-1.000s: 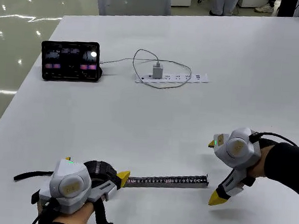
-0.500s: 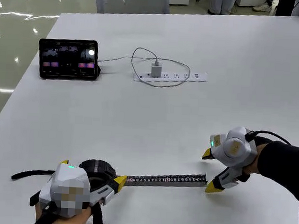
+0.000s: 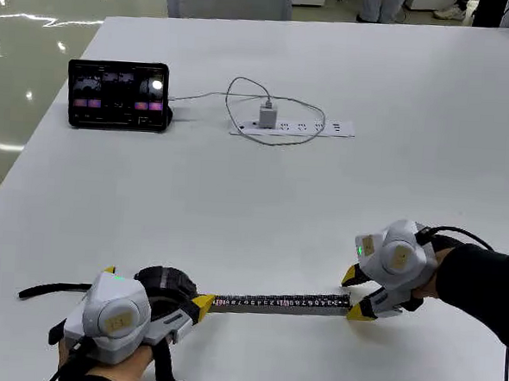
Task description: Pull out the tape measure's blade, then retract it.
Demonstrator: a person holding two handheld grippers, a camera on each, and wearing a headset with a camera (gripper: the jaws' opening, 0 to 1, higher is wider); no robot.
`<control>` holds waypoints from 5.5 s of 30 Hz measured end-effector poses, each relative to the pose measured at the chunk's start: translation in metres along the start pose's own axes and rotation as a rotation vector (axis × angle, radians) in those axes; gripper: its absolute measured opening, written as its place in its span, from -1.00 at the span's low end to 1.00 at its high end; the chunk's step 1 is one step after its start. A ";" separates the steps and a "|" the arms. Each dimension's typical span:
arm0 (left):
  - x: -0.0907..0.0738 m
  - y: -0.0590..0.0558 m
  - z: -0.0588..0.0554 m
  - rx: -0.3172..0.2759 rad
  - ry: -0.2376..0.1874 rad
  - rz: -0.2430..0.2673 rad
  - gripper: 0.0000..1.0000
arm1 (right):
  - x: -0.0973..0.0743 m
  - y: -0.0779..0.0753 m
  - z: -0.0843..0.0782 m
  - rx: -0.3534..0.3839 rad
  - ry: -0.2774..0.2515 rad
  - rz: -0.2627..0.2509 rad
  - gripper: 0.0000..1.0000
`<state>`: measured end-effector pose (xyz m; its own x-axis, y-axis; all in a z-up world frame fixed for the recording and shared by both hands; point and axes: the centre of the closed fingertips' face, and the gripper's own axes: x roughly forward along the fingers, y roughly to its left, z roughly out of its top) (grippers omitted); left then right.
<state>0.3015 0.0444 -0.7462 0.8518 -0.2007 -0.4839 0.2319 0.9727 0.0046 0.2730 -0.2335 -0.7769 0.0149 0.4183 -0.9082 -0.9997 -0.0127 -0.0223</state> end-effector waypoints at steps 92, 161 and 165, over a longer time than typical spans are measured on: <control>0.001 -0.006 -0.002 -0.067 0.073 -0.014 0.24 | 0.011 0.003 0.013 0.099 0.076 0.049 -0.81; 0.001 -0.005 -0.003 -0.060 0.088 -0.017 0.24 | 0.025 0.003 0.040 0.072 0.080 0.039 -0.80; 0.002 -0.005 -0.003 -0.060 0.088 -0.017 0.24 | 0.026 0.003 0.042 0.073 0.079 0.039 -0.80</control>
<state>0.3003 0.0397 -0.7495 0.8029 -0.2090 -0.5583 0.2154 0.9750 -0.0551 0.2697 -0.1846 -0.7828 -0.0252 0.3459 -0.9379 -0.9983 0.0401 0.0416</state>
